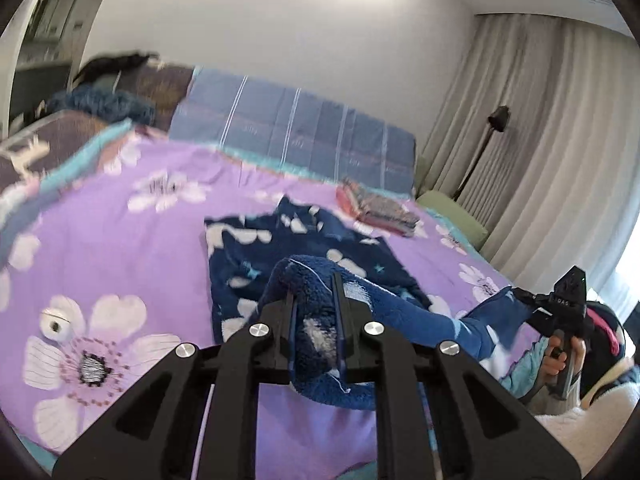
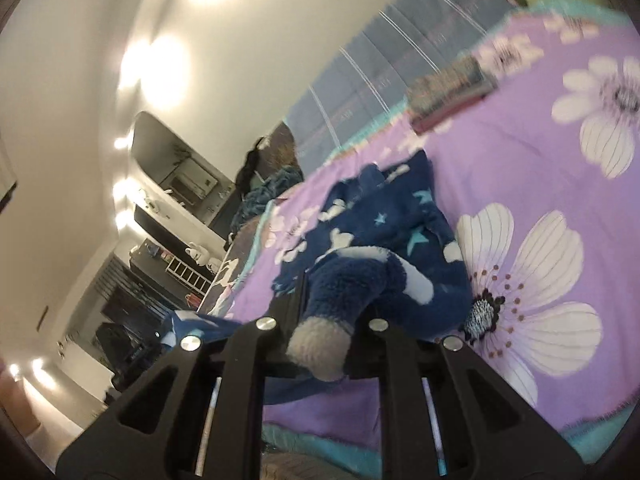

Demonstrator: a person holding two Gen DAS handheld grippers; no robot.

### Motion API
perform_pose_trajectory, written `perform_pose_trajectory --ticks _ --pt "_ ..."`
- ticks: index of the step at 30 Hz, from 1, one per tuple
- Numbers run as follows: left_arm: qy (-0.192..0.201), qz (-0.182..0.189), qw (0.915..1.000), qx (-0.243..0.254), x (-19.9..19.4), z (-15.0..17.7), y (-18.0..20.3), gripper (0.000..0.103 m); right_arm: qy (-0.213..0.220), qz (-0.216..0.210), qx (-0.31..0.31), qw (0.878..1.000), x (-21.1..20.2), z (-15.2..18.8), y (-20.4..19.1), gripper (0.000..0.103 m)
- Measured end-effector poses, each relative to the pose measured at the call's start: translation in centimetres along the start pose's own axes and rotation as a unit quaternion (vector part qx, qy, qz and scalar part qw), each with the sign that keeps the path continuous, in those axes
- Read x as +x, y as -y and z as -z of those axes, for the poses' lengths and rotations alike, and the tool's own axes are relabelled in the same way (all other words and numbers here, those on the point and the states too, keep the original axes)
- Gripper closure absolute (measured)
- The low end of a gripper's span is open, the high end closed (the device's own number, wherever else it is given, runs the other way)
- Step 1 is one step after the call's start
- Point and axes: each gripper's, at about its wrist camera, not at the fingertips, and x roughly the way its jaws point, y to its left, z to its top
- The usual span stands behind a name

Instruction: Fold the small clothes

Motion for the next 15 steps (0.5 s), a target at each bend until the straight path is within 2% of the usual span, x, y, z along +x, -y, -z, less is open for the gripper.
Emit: perform_pose_trajectory --ticks 4,9,12,15 --pt "0.002 -0.004 0.9997 -0.023 2.7 -2.3 -1.7 0.089 0.004 -0.003 0.016 1.000 3.3 -2.9 1.3 0.090" --pt "0.007 -0.015 0.9998 -0.009 6.2 -6.6 -2.3 0.089 0.005 0.012 0.000 1.000 8.7 -8.5 0.9 0.090" --pt "0.005 -0.027 0.9996 -0.007 10.1 -9.7 -3.2 0.088 0.006 0.012 -0.001 1.000 12.0 -11.2 1.1 0.089" --pt "-0.004 -0.049 0.9988 0.003 14.4 -11.3 -4.7 0.088 0.005 0.030 -0.001 1.000 16.0 -13.5 2.4 0.089"
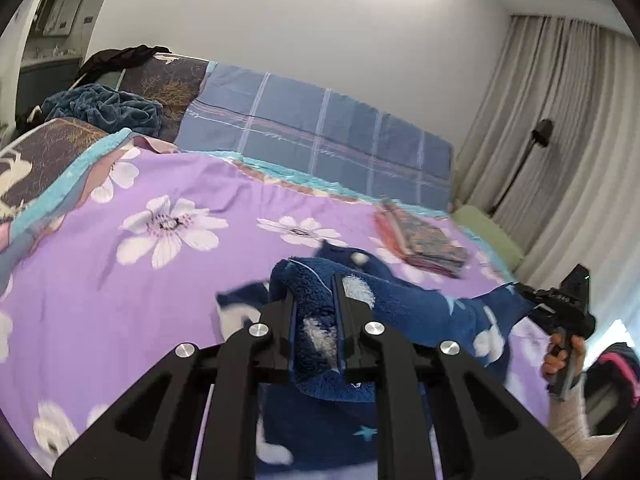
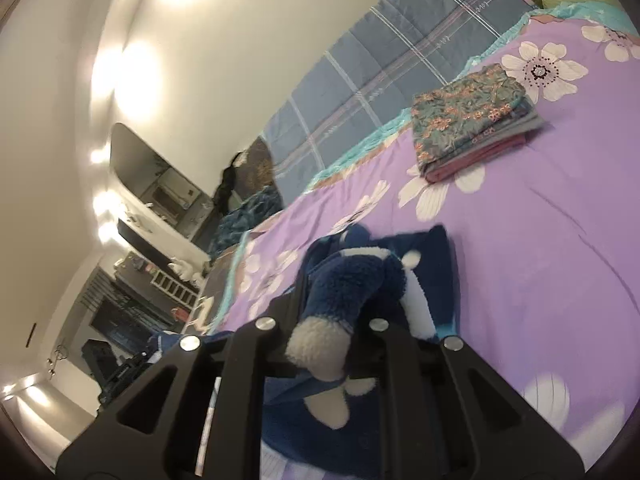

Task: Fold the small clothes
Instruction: 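Fold the hem up toward the collar with both grippers and release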

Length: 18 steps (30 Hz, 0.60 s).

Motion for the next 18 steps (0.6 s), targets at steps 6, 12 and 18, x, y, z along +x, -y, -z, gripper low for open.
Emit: perform_pose_trajectory --ticks 6,12,18 --pt "-0.122 -0.097 0.9876 0.015 12.9 4.2 -3.5 0.083 -0.084 0.135 -0.015 0.987 10.0 0.9 5.8 0.087" --pt "-0.115 -0.082 0.9900 0.003 12.8 4.5 -4.4 0.073 -0.105 0.123 -0.005 0.987 9.6 -0.1 6.4 0.059" --pt "-0.016 -0.107 0.9937 0.030 9.0 -0.6 -2.5 0.023 -0.038 0.188 -0.079 0.978 6.3 -3.2 1.2 0.044"
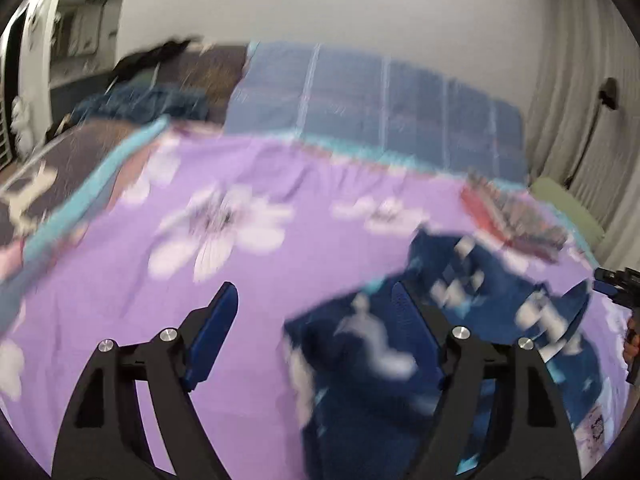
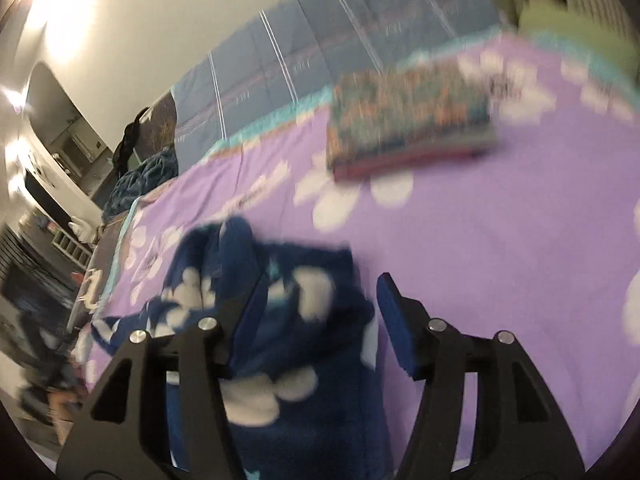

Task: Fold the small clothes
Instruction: 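Fold the hem up toward the collar with both grippers and release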

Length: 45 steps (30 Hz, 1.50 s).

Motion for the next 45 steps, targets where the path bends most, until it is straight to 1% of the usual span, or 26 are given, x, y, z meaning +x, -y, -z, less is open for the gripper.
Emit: perform_pose_trajectory --ticks 2,5,7,9,10,11,12,13,14,15,16,18,20,22,25,28,30,31,33,34,36,37,39,40,42,45 --pt "-0.002 0.042 0.9991 0.005 1.1 -1.8 1.3 0.023 0.009 -0.031 -0.025 0.999 0.2 -1.3 -1.7 0.044" --pt "-0.083 0.116 0.9897 0.013 6.5 -3.2 4.3 0.023 -0.020 -0.070 -0.068 0.995 3.5 -2.6 -5.0 0.047" --pt "-0.166 0.158 0.9730 0.023 11.2 -2.6 6.7 0.023 -0.063 -0.066 -0.093 0.992 7.0 -2.8 -7.1 0.048" --pt "-0.232 0.168 0.9576 0.026 15.0 -1.2 8.4 0.023 -0.094 -0.040 -0.108 0.989 9.9 -2.5 -8.2 0.048" --pt "-0.272 0.159 0.9488 0.026 17.2 0.0 9.2 0.028 -0.112 -0.029 -0.110 0.987 11.6 -2.1 -8.5 0.048" --pt "-0.293 0.154 0.9433 0.028 18.3 0.8 9.5 0.052 -0.130 -0.026 -0.106 0.985 12.9 -1.6 -8.3 0.048" --pt "-0.305 0.152 0.9396 0.029 19.0 1.3 9.7 0.066 -0.149 -0.027 -0.099 0.984 14.0 -1.1 -8.2 0.048" --pt "-0.308 0.154 0.9384 0.030 19.1 1.4 9.7 0.074 -0.170 -0.032 -0.089 0.981 15.1 -0.4 -7.8 0.048" --pt "-0.302 0.154 0.9403 0.033 18.8 1.1 9.7 0.089 -0.184 -0.036 -0.084 0.979 16.0 0.1 -7.5 0.060" --pt "-0.295 0.152 0.9425 0.037 18.3 0.8 9.6 0.094 -0.198 -0.040 -0.083 0.976 16.7 0.5 -7.3 0.094" --pt "-0.282 0.150 0.9467 0.042 17.5 0.3 9.4 0.095 -0.212 -0.034 -0.083 0.973 17.2 0.9 -7.2 0.097" --pt "-0.262 0.127 0.9548 0.057 16.6 -0.3 8.7 0.095 -0.203 -0.030 -0.069 0.976 16.7 0.9 -6.9 0.098" --pt "-0.280 0.106 0.9519 0.064 17.9 0.5 8.1 0.094 -0.189 -0.025 -0.058 0.980 16.6 0.8 -6.4 0.098" --pt "-0.295 0.094 0.9480 0.075 19.2 1.6 8.1 0.092 -0.201 -0.011 -0.062 0.978 17.9 1.4 -6.0 0.098" --pt "-0.277 0.074 0.9549 0.077 18.2 1.0 8.4 0.085 -0.184 -0.006 -0.080 0.980 17.3 1.7 -6.1 0.096" --pt "-0.247 0.058 0.9645 0.074 15.5 0.0 8.1 0.075 -0.141 0.007 -0.101 0.985 14.2 1.3 -6.6 0.086" --pt "-0.208 0.077 0.9719 0.078 12.4 -0.7 7.8 0.061 -0.101 -0.013 -0.122 0.987 10.9 1.1 -6.7 0.082" --pt "-0.181 0.086 0.9765 0.080 10.4 -1.0 7.4 0.049 -0.075 -0.028 -0.141 0.987 8.6 1.3 -6.7 0.079" --pt "-0.125 0.081 0.9845 0.093 6.2 -1.0 6.4 0.038 -0.026 -0.033 -0.189 0.981 4.6 1.8 -6.7 0.056" --pt "-0.096 0.069 0.9876 0.103 3.9 -0.6 5.7 0.033 -0.002 -0.028 -0.216 0.976 2.8 2.2 -6.4 0.051" --pt "-0.066 0.045 0.9900 0.116 1.2 0.3 4.1 0.022 0.033 -0.011 -0.258 0.965 0.1 3.1 -5.3 0.035" --pt "-0.055 0.025 0.9903 0.125 0.0 1.0 3.0 0.016 0.044 0.005 -0.280 0.959 -0.9 3.8 -4.5 0.032" --pt "-0.064 -0.005 0.9893 0.131 -0.7 2.0 1.1 0.013 0.033 0.058 -0.304 0.950 -1.3 4.7 -3.0 0.030" --pt "-0.087 -0.024 0.9879 0.126 -0.3 2.7 0.0 0.013 0.013 0.086 -0.313 0.946 -0.9 5.1 -2.0 0.030" --pt "-0.133 -0.045 0.9834 0.114 0.9 3.9 -1.6 0.013 -0.018 0.098 -0.327 0.940 -0.4 6.0 -0.9 0.030" --pt "-0.156 -0.040 0.9774 0.137 2.9 4.7 -0.9 0.013 -0.048 0.088 -0.357 0.929 0.9 7.5 -1.0 0.030"
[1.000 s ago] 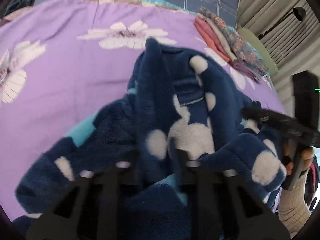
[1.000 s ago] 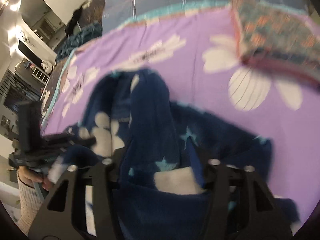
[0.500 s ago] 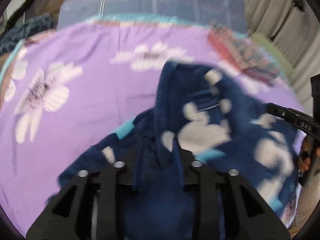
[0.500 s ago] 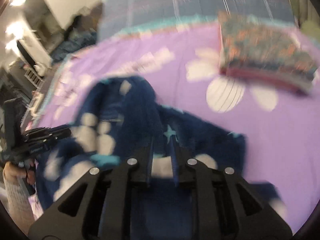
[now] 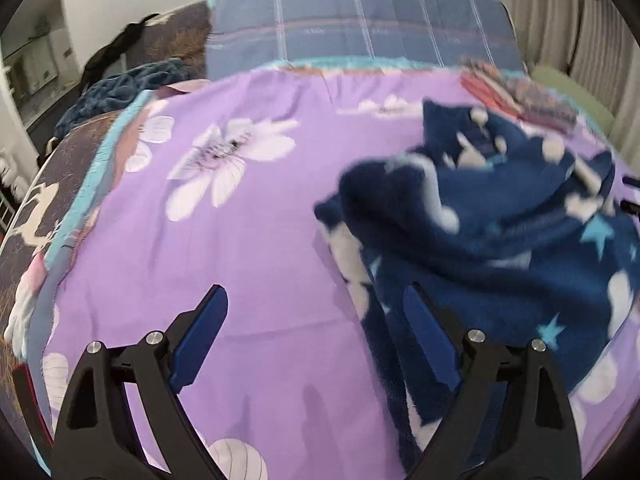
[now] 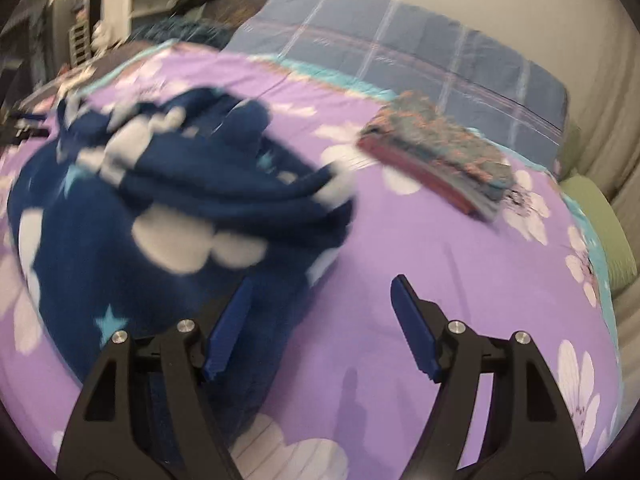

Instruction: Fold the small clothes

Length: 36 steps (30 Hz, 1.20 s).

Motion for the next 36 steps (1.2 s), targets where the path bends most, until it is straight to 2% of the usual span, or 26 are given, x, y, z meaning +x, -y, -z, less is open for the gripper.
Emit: perform_pose_trajectory --ticks 3,6,7,9,10,11,12,13,18,19,20,21,22,23,24,25,28,31,33,34,35,36 --pt "0.011 0.003 0.9991 0.040 1.3 -1.1 1.9 0.013 -0.002 0.008 -0.026 1.000 2.3 -1.2 -1.4 0.027" --pt "0.019 0.006 0.9983 0.055 3.2 -2.9 3.0 0.013 0.010 -0.006 0.001 1.000 4.5 -3.2 -0.8 0.026" --pt "0.028 0.010 0.9982 0.052 3.7 -3.8 2.9 0.012 0.020 -0.011 0.028 0.999 5.2 -4.1 0.2 0.026" --pt "0.042 -0.016 0.9987 0.022 4.6 -5.3 2.1 0.012 0.031 -0.022 0.092 0.995 6.4 -5.2 2.1 0.027" --pt "0.031 -0.024 0.9991 -0.017 5.7 -6.2 0.9 0.008 0.027 -0.037 0.140 0.989 7.3 -5.7 3.5 0.027" --pt "0.022 -0.005 0.9979 -0.060 6.7 -6.7 -0.2 0.008 0.016 -0.060 0.185 0.981 8.3 -5.9 4.7 0.029" --pt "0.020 0.014 0.9959 -0.087 7.2 -6.8 -0.7 0.008 0.000 -0.090 0.231 0.969 9.5 -5.7 5.9 0.036" --pt "0.018 0.030 0.9939 -0.105 7.6 -6.8 -1.0 0.008 -0.008 -0.107 0.249 0.963 10.1 -5.5 6.3 0.040" --pt "0.001 0.114 0.9867 -0.116 9.2 -6.9 -0.8 0.009 0.003 -0.176 0.273 0.946 10.9 -4.6 7.4 0.043" --pt "-0.007 0.131 0.9831 -0.128 9.6 -7.0 -1.0 0.014 0.004 -0.190 0.277 0.942 11.2 -4.8 7.6 0.043" --pt "-0.010 0.139 0.9809 -0.136 9.9 -7.1 -1.1 0.030 0.004 -0.200 0.280 0.939 11.4 -4.9 7.8 0.046" --pt "-0.011 0.149 0.9785 -0.142 10.0 -7.3 -1.1 0.042 0.005 -0.203 0.284 0.937 11.5 -5.0 7.9 0.058" --pt "-0.011 0.164 0.9752 -0.148 10.1 -7.6 -1.1 0.077 0.005 -0.202 0.289 0.936 11.7 -5.4 8.1 0.064" --pt "-0.008 0.170 0.9737 -0.151 9.8 -7.8 -1.1 0.093 0.005 -0.198 0.291 0.936 11.6 -5.6 8.1 0.085" --pt "0.000 0.169 0.9742 -0.150 9.3 -8.0 -0.9 0.093 0.009 -0.197 0.293 0.935 11.3 -5.9 8.2 0.089" --pt "0.028 0.156 0.9780 -0.136 7.6 -8.2 -0.6 0.093 0.026 -0.198 0.294 0.935 10.2 -6.1 8.1 0.090" --pt "0.084 0.145 0.9796 -0.111 3.3 -8.3 -0.1 0.093 0.102 -0.211 0.274 0.933 5.6 -7.0 7.8 0.090" --pt "0.103 0.121 0.9821 -0.102 1.4 -8.7 -0.4 0.093 0.137 -0.218 0.267 0.929 4.1 -8.5 8.0 0.089" --pt "0.089 0.104 0.9842 -0.113 2.7 -8.6 -0.9 0.088 0.113 -0.198 0.254 0.940 6.0 -9.5 7.5 0.083" --pt "0.064 0.095 0.9873 -0.110 4.5 -8.5 -0.9 0.080 0.077 -0.171 0.244 0.951 8.3 -9.9 6.9 0.080" --pt "0.032 0.076 0.9910 -0.106 6.6 -8.0 -0.8 0.065 0.043 -0.152 0.241 0.957 10.3 -9.9 6.4 0.073" --pt "0.008 0.061 0.9927 -0.104 8.1 -7.5 -0.8 0.060 0.004 -0.136 0.245 0.960 12.3 -9.4 6.2 0.073"
